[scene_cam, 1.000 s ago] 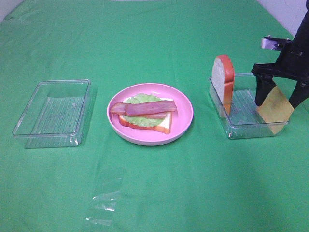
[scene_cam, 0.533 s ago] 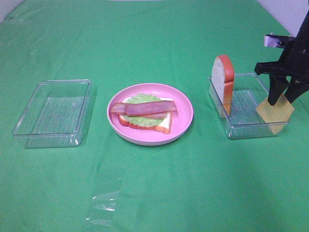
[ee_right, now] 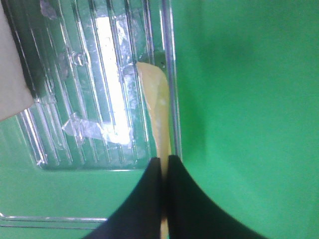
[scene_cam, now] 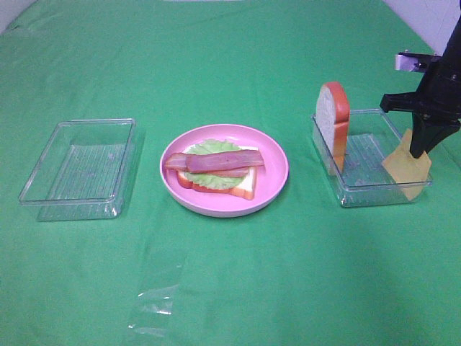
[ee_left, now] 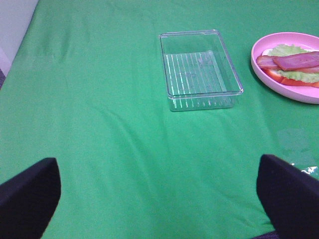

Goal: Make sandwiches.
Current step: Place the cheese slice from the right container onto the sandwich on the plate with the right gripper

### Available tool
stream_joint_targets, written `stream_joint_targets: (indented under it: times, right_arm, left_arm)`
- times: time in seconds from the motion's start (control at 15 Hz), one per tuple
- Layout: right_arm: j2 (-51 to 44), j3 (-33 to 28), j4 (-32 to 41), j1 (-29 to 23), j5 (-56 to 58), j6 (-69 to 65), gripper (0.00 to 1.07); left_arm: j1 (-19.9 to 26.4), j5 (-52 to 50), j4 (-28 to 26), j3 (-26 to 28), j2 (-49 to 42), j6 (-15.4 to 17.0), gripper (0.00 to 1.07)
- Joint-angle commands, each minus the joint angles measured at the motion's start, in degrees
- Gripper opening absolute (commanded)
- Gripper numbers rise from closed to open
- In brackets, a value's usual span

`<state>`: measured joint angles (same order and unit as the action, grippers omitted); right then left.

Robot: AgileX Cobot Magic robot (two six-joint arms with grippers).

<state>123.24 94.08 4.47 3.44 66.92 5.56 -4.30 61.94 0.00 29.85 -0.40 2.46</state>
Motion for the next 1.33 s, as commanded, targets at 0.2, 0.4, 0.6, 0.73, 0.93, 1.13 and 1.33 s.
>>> stream_joint_targets:
  times: [0.2, 0.4, 0.6, 0.73, 0.93, 1.13, 1.33]
  right_arm:
    - [-7.05, 2.01, 3.72, -2.52, 2.58, 2.35, 0.00]
    - [-11.40, 5.61, 2.75, -6.07, 2.98, 2.35, 0.00]
    - [-15.41, 10.31, 2.69, -13.35, 2.58, 2.29, 0.00]
    - [-15.18, 10.83, 3.27, -20.05, -1.15, 1.89, 0.00]
    - [-12.20, 10.77, 7.05, -24.87, -4.81, 1.66, 0.00]
    - [-7.39, 10.77, 11.52, -28.76, -9.11, 1.66, 0.00]
    - [-0.57, 10.77, 15.87, -30.19, -11.06, 1.72, 0.00]
  left_arm:
    - [0.00, -0.29, -0.34, -0.11, -0.74, 0.11, 1.00]
    - [0.00, -0.29, -0.34, -0.11, -0.74, 0.11, 1.00]
    - [0.00, -0.29, -0.34, -0.11, -0.74, 0.11, 1.00]
    - [0.00, -0.29, -0.34, -0.11, -0.74, 0.11, 1.00]
    - [0.00, -0.29, -0.34, -0.11, -0.74, 0.11, 1.00]
    - [0.00, -0.29, -0.34, -0.11, -0.74, 0.11, 1.00]
    - [0.00, -0.29, -0.34, -0.11, -0.74, 0.11, 1.00]
